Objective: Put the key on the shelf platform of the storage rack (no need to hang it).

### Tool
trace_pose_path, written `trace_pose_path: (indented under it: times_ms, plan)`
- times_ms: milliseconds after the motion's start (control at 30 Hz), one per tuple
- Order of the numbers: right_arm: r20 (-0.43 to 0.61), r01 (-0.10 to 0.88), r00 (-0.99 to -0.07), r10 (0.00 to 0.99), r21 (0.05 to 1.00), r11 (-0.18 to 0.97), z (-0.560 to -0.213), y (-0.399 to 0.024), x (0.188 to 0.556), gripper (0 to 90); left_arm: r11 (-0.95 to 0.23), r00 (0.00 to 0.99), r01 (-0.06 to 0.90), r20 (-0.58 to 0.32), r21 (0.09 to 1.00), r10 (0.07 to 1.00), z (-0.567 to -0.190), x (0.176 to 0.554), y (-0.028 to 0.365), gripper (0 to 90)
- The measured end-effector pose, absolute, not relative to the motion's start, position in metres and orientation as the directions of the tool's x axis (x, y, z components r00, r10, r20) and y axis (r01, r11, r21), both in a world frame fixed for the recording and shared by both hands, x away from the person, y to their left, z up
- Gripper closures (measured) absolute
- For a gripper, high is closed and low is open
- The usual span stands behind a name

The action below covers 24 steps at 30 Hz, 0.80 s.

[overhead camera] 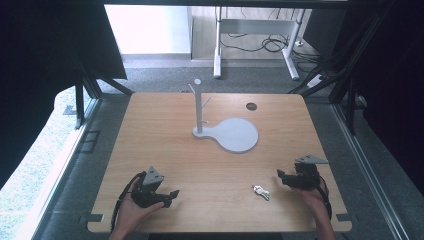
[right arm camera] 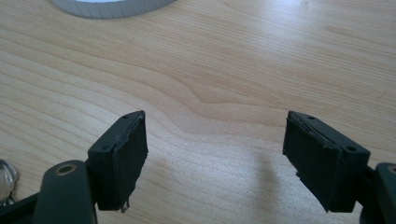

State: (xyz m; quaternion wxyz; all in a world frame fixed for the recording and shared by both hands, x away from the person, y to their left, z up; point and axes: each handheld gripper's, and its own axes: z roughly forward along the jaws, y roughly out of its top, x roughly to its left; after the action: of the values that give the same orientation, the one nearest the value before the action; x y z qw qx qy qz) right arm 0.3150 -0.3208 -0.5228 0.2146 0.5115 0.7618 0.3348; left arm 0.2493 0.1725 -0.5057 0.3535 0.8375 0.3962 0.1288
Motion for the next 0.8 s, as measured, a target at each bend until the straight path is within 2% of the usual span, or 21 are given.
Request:
trace_pose_path:
  times_ms: [333, 600, 800]
  plan:
    - [0.038, 0.661, -0.381, 0.924, 0.710, 0.244, -0.520, -0.324, 0.313, 23.7, -0.442, 0.666, 0.559, -0.062, 0.701, 0.744, -0.504, 0.247, 0.172, 23.9]
    - [0.049, 0.640, -0.421, 0.906, 0.723, 0.259, -0.510, -0.325, 0.303, 27.0, -0.457, 0.690, 0.551, -0.073, 0.698, 0.721, -0.504, 0.250, 0.167, 23.5]
    - [0.075, 0.655, -0.398, 0.914, 0.721, 0.226, -0.508, -0.329, 0.300, 25.7, -0.473, 0.696, 0.556, -0.071, 0.684, 0.714, -0.509, 0.254, 0.162, 23.4]
